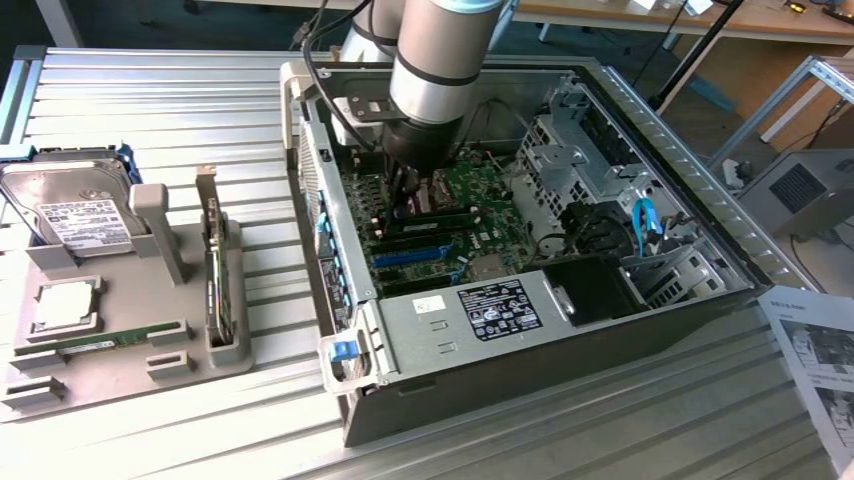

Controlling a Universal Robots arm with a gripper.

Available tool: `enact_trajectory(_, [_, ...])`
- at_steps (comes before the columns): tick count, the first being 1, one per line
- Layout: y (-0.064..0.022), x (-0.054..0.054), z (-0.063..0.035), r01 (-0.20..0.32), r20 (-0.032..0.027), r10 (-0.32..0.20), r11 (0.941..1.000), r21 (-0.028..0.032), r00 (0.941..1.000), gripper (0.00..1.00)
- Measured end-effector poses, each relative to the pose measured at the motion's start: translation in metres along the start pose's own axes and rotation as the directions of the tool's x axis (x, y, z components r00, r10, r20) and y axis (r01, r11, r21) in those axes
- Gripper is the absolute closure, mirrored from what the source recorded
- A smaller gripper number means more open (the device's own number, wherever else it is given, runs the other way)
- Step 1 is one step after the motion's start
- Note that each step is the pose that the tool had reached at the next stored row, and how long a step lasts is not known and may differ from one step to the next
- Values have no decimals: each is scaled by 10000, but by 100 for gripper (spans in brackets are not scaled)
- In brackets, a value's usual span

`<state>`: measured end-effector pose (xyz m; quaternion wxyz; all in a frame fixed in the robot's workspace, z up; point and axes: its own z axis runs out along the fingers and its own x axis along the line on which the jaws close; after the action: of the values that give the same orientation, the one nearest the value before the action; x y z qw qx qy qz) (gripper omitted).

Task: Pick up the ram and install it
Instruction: 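Press down the ram until it locks into place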

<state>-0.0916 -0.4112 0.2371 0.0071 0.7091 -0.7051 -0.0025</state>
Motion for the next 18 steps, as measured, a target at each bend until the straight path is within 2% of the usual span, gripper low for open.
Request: enact_trajectory(18, [0, 0, 24, 0, 3, 0, 10000, 2, 10000, 89])
